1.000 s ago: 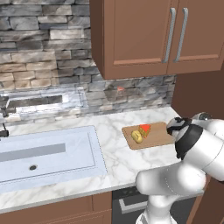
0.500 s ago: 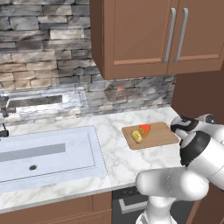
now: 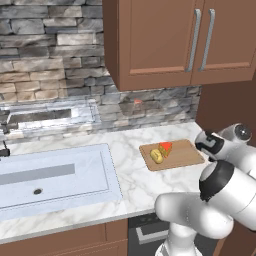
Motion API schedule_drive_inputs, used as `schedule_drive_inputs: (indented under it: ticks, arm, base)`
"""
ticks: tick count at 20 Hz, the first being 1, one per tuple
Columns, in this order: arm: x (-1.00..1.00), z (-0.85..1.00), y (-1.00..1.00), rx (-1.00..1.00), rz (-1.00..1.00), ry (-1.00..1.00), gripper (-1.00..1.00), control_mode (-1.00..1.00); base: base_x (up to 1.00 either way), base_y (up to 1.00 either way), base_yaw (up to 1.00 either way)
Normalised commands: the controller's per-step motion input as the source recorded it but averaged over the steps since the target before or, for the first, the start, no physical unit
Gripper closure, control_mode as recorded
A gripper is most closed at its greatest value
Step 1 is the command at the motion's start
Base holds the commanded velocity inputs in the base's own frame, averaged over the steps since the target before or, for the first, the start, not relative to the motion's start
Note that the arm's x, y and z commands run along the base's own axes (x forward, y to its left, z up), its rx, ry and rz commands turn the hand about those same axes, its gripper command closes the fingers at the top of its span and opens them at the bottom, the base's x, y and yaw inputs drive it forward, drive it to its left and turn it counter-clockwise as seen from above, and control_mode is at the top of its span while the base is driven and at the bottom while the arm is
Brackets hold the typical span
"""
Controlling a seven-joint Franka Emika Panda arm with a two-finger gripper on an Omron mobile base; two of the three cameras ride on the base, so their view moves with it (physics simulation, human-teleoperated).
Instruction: Retrieve the reheated potato from the microwave, then place the potato, cheese, and condiment on the cutting board.
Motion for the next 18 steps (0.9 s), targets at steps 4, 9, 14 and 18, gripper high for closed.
schedule_drive_inputs:
  ticks: [4, 9, 14, 18]
  arm:
    - [0.0, 0.31, 0.28, -0.12, 0.0, 0.0, 1.0, -1.0]
    - [0.07, 0.08, 0.25, -0.02, 0.06, 0.0, 1.0, -1.0]
    - [0.12, 0.03, 0.19, 0.0, 0.12, 0.0, 1.0, -1.0]
    - [0.27, 0.0, 0.11, 0.0, 0.15, 0.0, 1.0, -1.0]
  base:
    - [0.0, 0.0, 0.0]
    - [0.0, 0.0, 0.0]
    - [0.0, 0.0, 0.0]
    - [0.0, 0.0, 0.0]
